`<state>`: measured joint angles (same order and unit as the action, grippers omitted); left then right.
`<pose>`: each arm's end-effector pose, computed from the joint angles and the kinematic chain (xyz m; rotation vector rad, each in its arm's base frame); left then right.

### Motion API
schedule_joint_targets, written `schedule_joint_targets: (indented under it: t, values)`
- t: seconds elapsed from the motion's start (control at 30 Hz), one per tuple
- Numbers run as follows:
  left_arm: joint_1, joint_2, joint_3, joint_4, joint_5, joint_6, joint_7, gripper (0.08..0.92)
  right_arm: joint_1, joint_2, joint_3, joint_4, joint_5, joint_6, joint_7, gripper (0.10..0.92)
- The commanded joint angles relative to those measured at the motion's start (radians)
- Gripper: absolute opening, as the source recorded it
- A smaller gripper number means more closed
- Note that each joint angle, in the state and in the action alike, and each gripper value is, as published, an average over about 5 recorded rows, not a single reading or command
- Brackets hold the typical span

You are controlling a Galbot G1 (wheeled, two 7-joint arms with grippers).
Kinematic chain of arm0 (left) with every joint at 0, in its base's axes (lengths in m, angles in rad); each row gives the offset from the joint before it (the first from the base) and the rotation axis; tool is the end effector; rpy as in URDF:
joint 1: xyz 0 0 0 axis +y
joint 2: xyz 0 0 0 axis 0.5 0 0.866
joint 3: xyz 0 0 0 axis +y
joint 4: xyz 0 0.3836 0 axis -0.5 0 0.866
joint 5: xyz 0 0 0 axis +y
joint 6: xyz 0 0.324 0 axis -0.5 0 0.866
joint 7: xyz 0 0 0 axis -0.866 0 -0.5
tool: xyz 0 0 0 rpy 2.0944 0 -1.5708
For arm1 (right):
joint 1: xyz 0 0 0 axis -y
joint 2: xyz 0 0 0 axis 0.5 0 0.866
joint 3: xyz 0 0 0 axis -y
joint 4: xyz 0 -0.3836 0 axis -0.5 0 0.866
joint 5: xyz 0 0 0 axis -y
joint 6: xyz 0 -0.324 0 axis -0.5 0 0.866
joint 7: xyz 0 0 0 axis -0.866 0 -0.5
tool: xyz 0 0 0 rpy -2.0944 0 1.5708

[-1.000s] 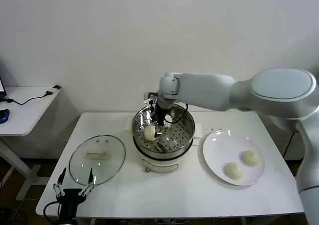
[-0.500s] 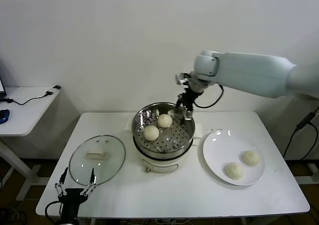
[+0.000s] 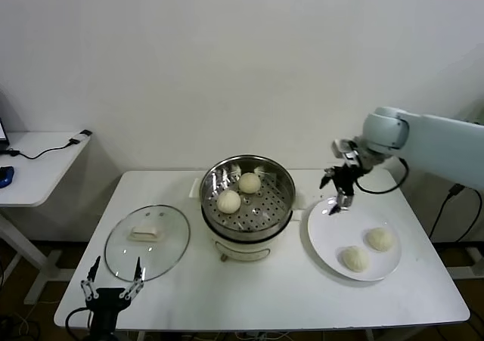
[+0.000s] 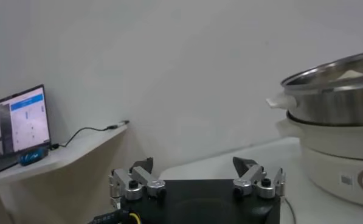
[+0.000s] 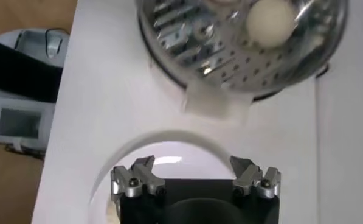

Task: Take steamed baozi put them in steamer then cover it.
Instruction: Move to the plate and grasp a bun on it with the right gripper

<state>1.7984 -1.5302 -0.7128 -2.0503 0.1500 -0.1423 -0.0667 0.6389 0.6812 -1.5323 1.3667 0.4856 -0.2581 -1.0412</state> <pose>0.0482 0.0635 -0.3621 0.2349 -2.9726 -0.4548 0.5146 -0.1723 -0.0893 1.3628 -1.3849 1.2054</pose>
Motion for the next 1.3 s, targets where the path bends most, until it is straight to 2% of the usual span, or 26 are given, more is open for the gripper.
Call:
schedule_joint_targets:
  t: [0.03, 0.43, 0.97, 1.3]
  values:
    - [0.007, -0.006, -0.002, 0.001, 0.010, 0.002, -0.002, 0.823, -0.269, -0.152, 0.134, 0.020, -0.236, 0.020, -0.008, 0.823]
    - [0.014, -0.016, -0.003, 0.002, 0.014, 0.007, -0.005, 0.823, -0.430, -0.105, 0.238, -0.068, -0.301, 0.028, 0.002, 0.823]
    - [0.017, -0.021, -0.002, 0.004, 0.004, 0.011, -0.005, 0.823, -0.467, -0.053, 0.277, -0.120, -0.309, 0.038, -0.008, 0.819]
    - [0.015, -0.021, -0.001, 0.004, 0.010, 0.011, -0.005, 0.823, -0.454, -0.040, 0.279, -0.131, -0.305, 0.057, -0.019, 0.699]
